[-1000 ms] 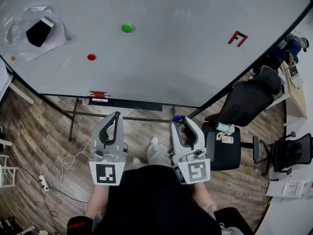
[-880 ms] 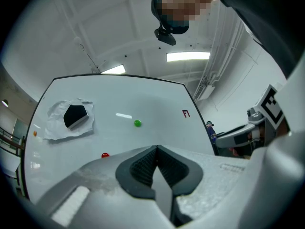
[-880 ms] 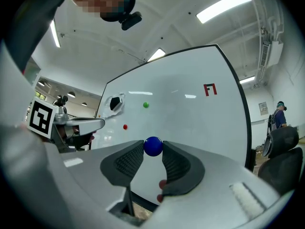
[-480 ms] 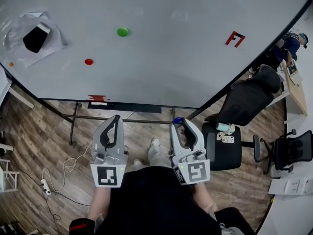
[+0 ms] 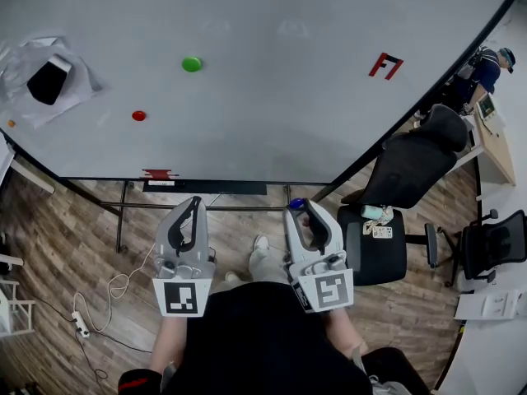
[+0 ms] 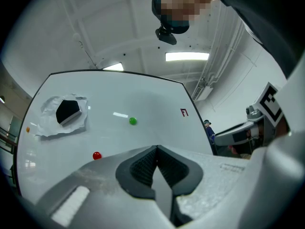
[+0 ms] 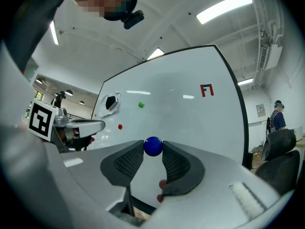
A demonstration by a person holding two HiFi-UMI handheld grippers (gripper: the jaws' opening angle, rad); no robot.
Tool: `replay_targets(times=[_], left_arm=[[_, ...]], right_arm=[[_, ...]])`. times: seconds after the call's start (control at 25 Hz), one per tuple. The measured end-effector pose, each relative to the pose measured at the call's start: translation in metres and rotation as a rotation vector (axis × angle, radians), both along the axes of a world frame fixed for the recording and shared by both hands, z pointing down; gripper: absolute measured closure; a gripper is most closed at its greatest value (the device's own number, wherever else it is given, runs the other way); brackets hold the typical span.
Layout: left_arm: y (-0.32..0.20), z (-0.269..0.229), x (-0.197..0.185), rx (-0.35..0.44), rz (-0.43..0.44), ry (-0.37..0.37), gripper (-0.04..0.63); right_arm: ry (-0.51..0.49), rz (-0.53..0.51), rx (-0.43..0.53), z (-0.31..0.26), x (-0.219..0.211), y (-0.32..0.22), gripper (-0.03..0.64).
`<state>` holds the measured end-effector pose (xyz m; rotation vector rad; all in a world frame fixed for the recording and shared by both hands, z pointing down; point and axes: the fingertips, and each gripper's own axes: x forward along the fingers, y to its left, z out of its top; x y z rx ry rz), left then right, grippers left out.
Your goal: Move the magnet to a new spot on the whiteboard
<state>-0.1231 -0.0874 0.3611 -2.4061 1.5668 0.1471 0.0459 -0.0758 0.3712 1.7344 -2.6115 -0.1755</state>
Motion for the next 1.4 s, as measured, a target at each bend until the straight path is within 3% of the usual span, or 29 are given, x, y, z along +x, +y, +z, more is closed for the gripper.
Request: replay_targets(times=[1.04,1.4], left_arm=[[-0.06,0.004,0.038,-0.007,0.08,-0.007,0.594],[-0.08,0.004,0.04,-0.006,0.086,0.012,0.594]], right_arm=[[0.02,0.086,0.078,-0.043,0.04,-0.059,0.49],[0.026,0.104,0.15,-0.07,0.047,-0.083,0.491]])
